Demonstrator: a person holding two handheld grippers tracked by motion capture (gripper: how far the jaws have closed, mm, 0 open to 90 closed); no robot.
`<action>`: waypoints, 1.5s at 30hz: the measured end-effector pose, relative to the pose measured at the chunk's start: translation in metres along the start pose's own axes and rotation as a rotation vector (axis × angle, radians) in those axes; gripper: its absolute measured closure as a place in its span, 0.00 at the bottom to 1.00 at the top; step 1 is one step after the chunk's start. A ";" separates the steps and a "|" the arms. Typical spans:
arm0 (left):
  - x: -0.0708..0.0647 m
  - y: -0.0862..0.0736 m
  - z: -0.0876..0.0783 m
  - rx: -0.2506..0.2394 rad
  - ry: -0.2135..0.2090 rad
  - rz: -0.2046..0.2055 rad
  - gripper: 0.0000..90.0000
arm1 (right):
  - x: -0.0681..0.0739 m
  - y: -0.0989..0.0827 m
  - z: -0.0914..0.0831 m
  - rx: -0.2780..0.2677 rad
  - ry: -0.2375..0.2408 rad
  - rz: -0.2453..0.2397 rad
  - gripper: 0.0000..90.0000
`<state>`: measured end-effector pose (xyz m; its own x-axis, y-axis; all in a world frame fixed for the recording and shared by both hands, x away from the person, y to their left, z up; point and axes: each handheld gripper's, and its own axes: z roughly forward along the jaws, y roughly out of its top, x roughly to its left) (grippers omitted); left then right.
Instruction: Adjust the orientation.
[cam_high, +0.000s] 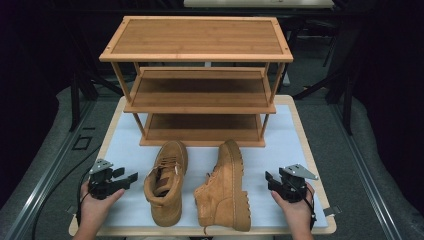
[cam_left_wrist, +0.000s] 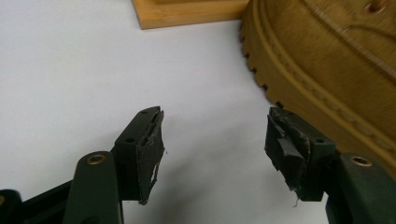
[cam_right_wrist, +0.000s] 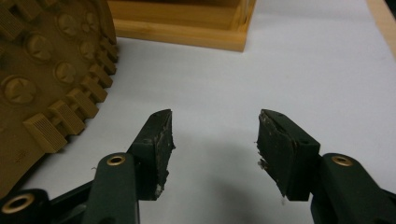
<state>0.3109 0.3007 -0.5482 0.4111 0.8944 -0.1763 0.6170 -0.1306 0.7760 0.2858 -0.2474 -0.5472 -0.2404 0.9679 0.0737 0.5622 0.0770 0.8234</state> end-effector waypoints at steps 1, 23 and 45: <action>0.000 0.000 0.000 0.000 0.000 0.000 0.41 | 0.000 0.000 0.000 0.000 0.000 0.000 0.50; -0.007 0.000 0.001 0.028 -0.023 0.002 0.51 | 0.003 -0.004 0.007 0.018 0.039 -0.004 0.55; -0.029 0.019 -0.015 0.059 -0.060 -0.006 0.54 | 0.001 -0.005 0.007 0.019 0.059 0.024 0.54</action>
<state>0.3008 0.2786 -0.5189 0.4457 0.8681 -0.2184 0.6572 -0.1517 0.7383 0.2883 -0.2450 -0.5553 -0.2722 0.9539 0.1265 0.5829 0.0588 0.8104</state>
